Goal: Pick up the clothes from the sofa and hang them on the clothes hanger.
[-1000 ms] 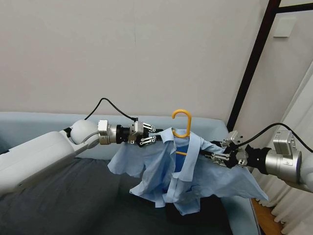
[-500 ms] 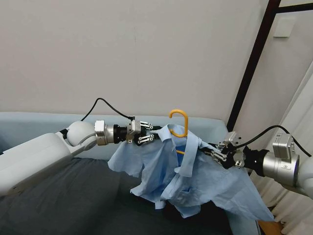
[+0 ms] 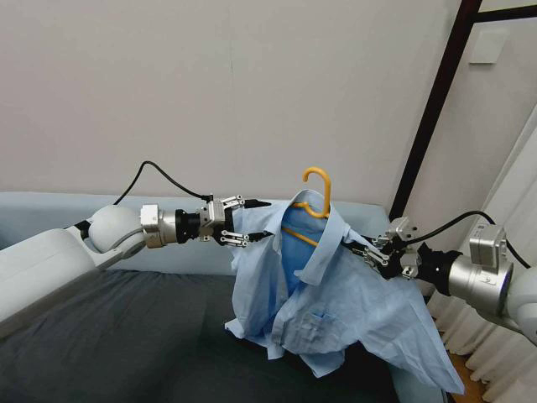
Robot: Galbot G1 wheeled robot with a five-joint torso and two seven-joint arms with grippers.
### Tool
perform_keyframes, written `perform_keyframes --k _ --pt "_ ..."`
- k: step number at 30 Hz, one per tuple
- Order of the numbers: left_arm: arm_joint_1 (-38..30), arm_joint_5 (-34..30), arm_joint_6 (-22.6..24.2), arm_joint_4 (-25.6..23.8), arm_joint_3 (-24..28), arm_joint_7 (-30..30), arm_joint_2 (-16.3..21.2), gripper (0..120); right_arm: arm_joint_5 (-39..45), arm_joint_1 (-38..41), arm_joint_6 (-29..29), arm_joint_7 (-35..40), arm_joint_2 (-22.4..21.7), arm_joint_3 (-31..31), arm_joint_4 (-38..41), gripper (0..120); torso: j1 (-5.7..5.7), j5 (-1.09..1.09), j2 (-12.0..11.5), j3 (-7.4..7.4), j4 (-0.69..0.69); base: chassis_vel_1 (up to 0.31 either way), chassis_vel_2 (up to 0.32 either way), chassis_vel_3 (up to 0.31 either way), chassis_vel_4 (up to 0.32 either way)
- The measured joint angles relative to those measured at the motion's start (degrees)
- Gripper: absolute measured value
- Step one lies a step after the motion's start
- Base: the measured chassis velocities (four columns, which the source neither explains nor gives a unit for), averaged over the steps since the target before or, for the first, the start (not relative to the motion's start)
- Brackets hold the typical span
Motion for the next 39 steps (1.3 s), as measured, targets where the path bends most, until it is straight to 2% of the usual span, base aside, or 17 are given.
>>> perform_keyframes --k 3,4,5,8,10,11,13,16,22,27,29,32,35,38,39 --pt "3.87 1.01 -0.72 -2.88 -1.26 -5.49 1.38 97 6.25 2.26 -2.70 4.36 -0.64 1.79 0.02 7 0.00 0.00 0.00 0.00 0.03 0.000 0.000 0.000 0.000" --pt "5.22 1.16 -0.81 -3.56 -2.26 -6.90 1.37 98 6.85 2.40 -3.15 4.49 -1.12 2.40 -0.28 7 0.00 -0.01 0.00 0.00 0.00 0.000 0.000 0.000 0.000" --pt "5.22 1.16 -0.81 -3.56 -2.26 -6.90 1.37 98 6.85 2.40 -3.15 4.49 -1.12 2.40 -0.28 7 0.00 -0.01 0.00 0.00 0.00 0.000 0.000 0.000 0.000" --pt "11.92 1.24 0.22 -6.34 -8.07 -13.23 0.46 100 7.77 2.60 -4.85 3.91 -2.50 3.86 -1.18 7 0.00 0.01 0.00 0.00 -0.02 0.000 0.000 0.000 0.000" --pt "14.81 1.17 1.40 -8.37 -9.56 -19.92 -0.60 100 7.80 2.58 -5.52 3.58 -2.91 3.92 -1.00 7 0.00 0.00 0.00 0.00 -0.01 0.000 0.000 0.000 0.000" --pt "14.81 1.17 1.40 -8.37 -9.56 -19.92 -0.60 100 7.80 2.58 -5.52 3.58 -2.91 3.92 -1.00 7 0.00 0.00 0.00 0.00 -0.01 0.000 0.000 0.000 0.000" --pt "16.76 1.07 3.92 -11.82 -9.48 -29.25 -2.55 100 7.82 2.52 -6.00 3.98 -3.22 3.97 -0.53 7 0.00 0.01 0.00 0.00 -0.01 0.000 0.000 0.000 0.000" --pt "17.26 -0.30 7.61 -15.53 -8.02 -37.50 -5.50 100 8.38 2.54 -6.13 4.94 -3.34 4.06 -0.65 7 0.00 0.02 0.00 0.00 -0.02 0.000 0.000 0.000 0.000" --pt "15.89 -2.79 10.88 -17.50 -6.50 -41.71 -8.15 100 9.49 2.62 -6.37 5.86 -3.39 4.19 -0.55 7 0.00 0.02 0.00 0.00 0.00 0.000 0.000 0.000 0.000" --pt "13.82 -2.74 11.57 -14.79 -4.66 -41.38 -11.67 100 10.01 2.62 -6.58 6.00 -3.54 4.30 -0.57 7 0.00 0.02 0.00 0.00 0.01 0.000 0.000 0.000 0.000" --pt "13.22 -2.97 11.98 -13.17 -4.00 -41.89 -14.19 99 10.30 2.62 -6.60 6.12 -3.58 4.49 -0.43 7 0.00 0.02 0.00 0.01 0.00 0.000 0.000 0.000 0.000" --pt "12.98 -3.43 13.45 -10.72 -3.45 -44.13 -18.11 90 11.02 2.62 -6.62 6.61 -3.95 4.75 -0.36 7 0.00 0.03 -0.01 0.00 -0.03 0.000 0.000 0.000 0.000" --pt "13.33 -3.38 13.43 -10.10 -3.44 -43.77 -18.46 84 11.37 2.62 -6.66 6.98 -4.03 5.05 -0.17 7 0.00 0.03 -0.01 0.01 -0.01 0.000 0.000 0.000 0.000" --pt "13.97 -3.19 12.57 -9.33 -3.73 -42.46 -18.69 70 12.44 2.61 -6.76 8.39 -3.81 6.23 2.55 7 0.00 0.00 -0.01 0.00 0.01 0.000 0.000 0.000 0.000" --pt "13.97 -3.19 12.57 -9.33 -3.73 -42.46 -18.69 70 12.44 2.61 -6.76 8.39 -3.81 6.23 2.55 7 0.00 0.00 -0.01 0.00 0.01 0.000 0.000 0.000 0.000"
